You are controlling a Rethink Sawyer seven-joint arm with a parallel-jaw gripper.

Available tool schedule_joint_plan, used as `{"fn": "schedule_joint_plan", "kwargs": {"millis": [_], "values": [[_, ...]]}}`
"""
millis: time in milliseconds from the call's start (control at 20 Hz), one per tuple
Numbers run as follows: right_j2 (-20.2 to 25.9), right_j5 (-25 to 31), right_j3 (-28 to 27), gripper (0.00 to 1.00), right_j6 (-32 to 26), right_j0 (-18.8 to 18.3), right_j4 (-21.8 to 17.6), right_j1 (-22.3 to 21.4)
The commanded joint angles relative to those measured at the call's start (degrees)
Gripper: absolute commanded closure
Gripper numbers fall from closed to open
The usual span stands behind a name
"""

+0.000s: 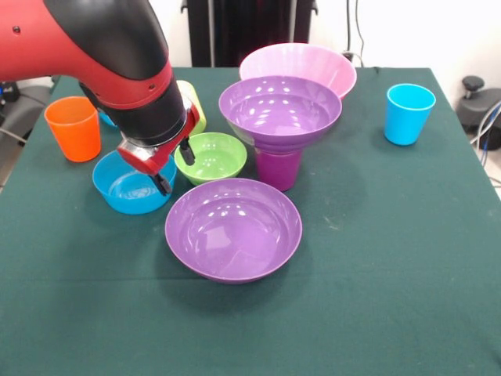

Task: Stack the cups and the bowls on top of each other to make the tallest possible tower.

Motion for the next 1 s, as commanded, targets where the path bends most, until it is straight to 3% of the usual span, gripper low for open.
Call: {"fn": "schedule_joint_plan", "kwargs": {"millis": [50, 550, 1000], "values": [[-1.8, -4.6, 1.3, 0.0, -14.2, 2.9, -4.8, 1.4], [-3.6, -8.6, 0.7, 0.0, -10.5, 4.8, -7.4, 3.0], [-7.8, -4.7, -2.0, 0.0, -7.8, 8.7, -11.0, 2.4]]}}
